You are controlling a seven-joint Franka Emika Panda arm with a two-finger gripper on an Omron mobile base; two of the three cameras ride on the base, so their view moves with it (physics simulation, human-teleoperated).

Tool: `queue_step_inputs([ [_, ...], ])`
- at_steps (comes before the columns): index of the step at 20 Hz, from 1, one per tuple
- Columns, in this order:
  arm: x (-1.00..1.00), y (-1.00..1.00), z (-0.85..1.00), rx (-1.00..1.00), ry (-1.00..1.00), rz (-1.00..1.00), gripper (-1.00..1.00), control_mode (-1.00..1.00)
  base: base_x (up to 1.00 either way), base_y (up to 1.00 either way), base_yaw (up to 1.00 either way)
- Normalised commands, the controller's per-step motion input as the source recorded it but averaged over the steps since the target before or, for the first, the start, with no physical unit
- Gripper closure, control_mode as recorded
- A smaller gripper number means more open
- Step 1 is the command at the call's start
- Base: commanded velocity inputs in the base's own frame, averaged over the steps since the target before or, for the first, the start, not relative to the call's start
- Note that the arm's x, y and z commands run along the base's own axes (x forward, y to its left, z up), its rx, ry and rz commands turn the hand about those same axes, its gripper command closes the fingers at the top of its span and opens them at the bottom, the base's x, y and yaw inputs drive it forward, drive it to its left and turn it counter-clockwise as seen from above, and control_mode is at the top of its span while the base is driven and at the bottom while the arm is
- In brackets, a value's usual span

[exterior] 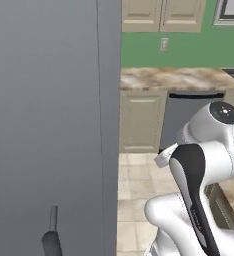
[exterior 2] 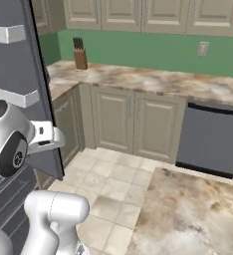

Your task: Grab the onion and garlic from the fridge, place them in the blender, close the lid, and turn on the blender to create a marinade.

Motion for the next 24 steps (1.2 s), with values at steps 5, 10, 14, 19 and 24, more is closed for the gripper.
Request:
queue_step_inputs([
  [5,0.00,0.00,0.00,0.00,0.00,0.00,-1.00,1.00,0.80,-0.27,-0.22],
  [10,0.00,0.00,0.00,0.00,0.00,0.00,-1.00,1.00,0.72,-0.08,-0.01],
  [14,0.00,0.00,0.00,0.00,0.00,0.00,-1.00,1.00,-0.26,0.00,0.60],
  [19,0.00,0.00,0.00,0.00,0.00,0.00,-1.00,1.00,-0.28,0.00,0.75],
  [24,0.00,0.00,0.00,0.00,0.00,0.00,-1.00,1.00,-0.16,0.00,0.78],
])
